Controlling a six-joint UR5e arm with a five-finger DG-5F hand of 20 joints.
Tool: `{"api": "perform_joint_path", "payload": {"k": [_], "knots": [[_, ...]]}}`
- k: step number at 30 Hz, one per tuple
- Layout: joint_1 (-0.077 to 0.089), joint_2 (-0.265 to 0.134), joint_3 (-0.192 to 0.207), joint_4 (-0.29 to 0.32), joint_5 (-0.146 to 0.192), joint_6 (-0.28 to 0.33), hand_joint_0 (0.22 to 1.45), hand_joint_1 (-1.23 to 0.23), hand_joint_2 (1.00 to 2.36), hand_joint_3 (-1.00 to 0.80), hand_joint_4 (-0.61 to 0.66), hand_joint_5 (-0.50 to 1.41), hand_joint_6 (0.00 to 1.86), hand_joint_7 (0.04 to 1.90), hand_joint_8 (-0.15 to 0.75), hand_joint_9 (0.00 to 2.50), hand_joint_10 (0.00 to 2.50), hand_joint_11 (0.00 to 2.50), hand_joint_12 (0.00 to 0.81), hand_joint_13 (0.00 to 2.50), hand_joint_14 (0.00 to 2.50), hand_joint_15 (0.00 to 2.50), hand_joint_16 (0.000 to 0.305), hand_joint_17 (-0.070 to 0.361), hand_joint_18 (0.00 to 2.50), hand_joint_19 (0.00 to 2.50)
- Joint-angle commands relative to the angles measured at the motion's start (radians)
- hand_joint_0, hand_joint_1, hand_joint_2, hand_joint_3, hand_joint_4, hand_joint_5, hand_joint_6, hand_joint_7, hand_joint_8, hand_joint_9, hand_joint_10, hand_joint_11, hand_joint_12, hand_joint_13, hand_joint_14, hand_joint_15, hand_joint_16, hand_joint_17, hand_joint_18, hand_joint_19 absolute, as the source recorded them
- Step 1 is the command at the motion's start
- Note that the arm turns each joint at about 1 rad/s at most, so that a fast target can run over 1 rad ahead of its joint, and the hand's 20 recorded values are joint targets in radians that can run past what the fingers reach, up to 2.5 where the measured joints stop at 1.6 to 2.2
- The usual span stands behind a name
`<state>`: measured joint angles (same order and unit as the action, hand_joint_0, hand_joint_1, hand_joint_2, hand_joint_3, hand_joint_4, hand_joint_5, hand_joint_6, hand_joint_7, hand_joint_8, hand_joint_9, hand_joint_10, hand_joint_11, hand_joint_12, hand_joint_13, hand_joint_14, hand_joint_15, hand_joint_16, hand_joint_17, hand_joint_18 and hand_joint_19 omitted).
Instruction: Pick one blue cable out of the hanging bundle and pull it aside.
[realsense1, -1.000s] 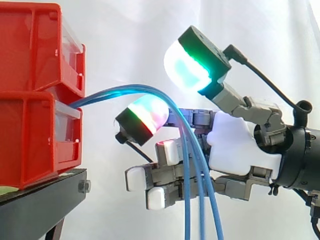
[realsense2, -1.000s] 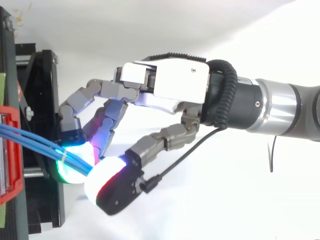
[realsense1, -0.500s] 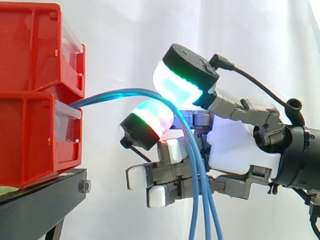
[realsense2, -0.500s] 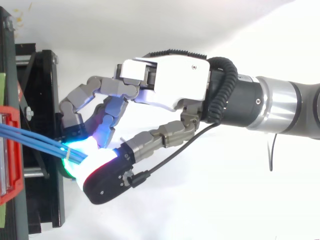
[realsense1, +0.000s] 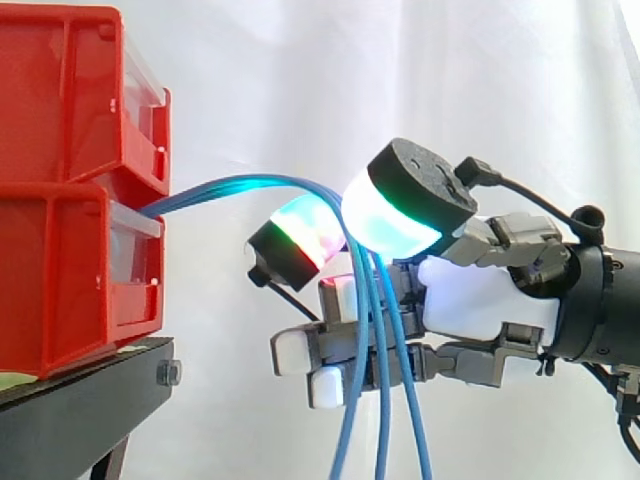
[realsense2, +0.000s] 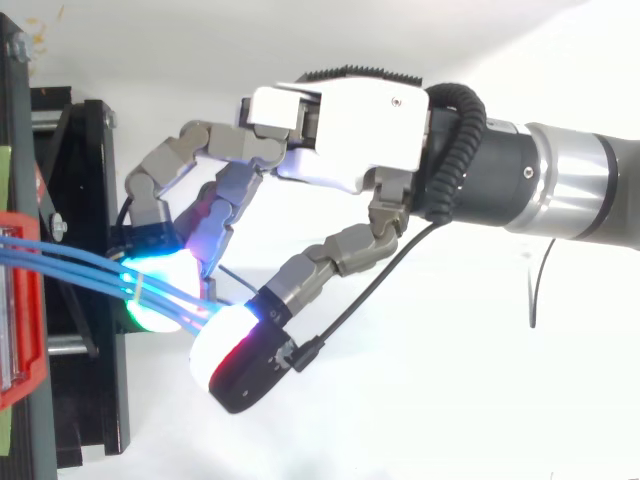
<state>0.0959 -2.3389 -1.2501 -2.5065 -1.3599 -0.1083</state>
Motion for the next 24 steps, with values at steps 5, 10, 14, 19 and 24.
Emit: {"api": "perform_joint_path", "payload": {"k": [5, 10, 14, 19, 24], "knots": [[-0.008, 0.003, 0.0, -0.052, -0.004, -0.001, 0.41, -0.94, 1.0, -0.5, 0.0, -0.14, 0.93, 0.87, 0.291, 1.15, 0.02, 0.6, 0.383, 0.92, 0.02, 0.49, 0.056, 0.126, 0.84, 0.54], [-0.008, 0.004, 0.0, -0.054, -0.004, -0.001, 0.34, -0.8, 1.0, -0.5, 0.02, -0.12, 0.9, 0.93, 0.328, 1.2, 0.01, 0.58, 0.426, 0.95, 0.02, 0.5, 0.066, 0.148, 0.91, 0.55], [-0.012, 0.004, 0.0, -0.052, -0.004, -0.002, 0.41, -0.53, 1.0, -0.5, 0.01, -0.11, 0.88, 1.03, 0.336, 1.25, 0.01, 0.57, 0.419, 0.96, 0.02, 0.51, 0.061, 0.138, 0.89, 0.6], [-0.016, 0.004, 0.001, -0.052, -0.004, -0.002, 0.54, -0.52, 1.0, -0.5, 0.03, -0.1, 0.87, 1.1, 0.347, 1.29, 0.02, 0.61, 0.387, 0.93, 0.02, 0.54, 0.052, 0.116, 0.81, 0.67], [-0.016, 0.016, 0.001, -0.052, -0.002, -0.016, 0.58, -0.72, 1.01, -0.33, 0.05, -0.11, 0.87, 1.16, 0.342, 1.28, 0.02, 0.63, 0.374, 0.92, 0.02, 0.53, 0.048, 0.108, 0.81, 0.66]]}}
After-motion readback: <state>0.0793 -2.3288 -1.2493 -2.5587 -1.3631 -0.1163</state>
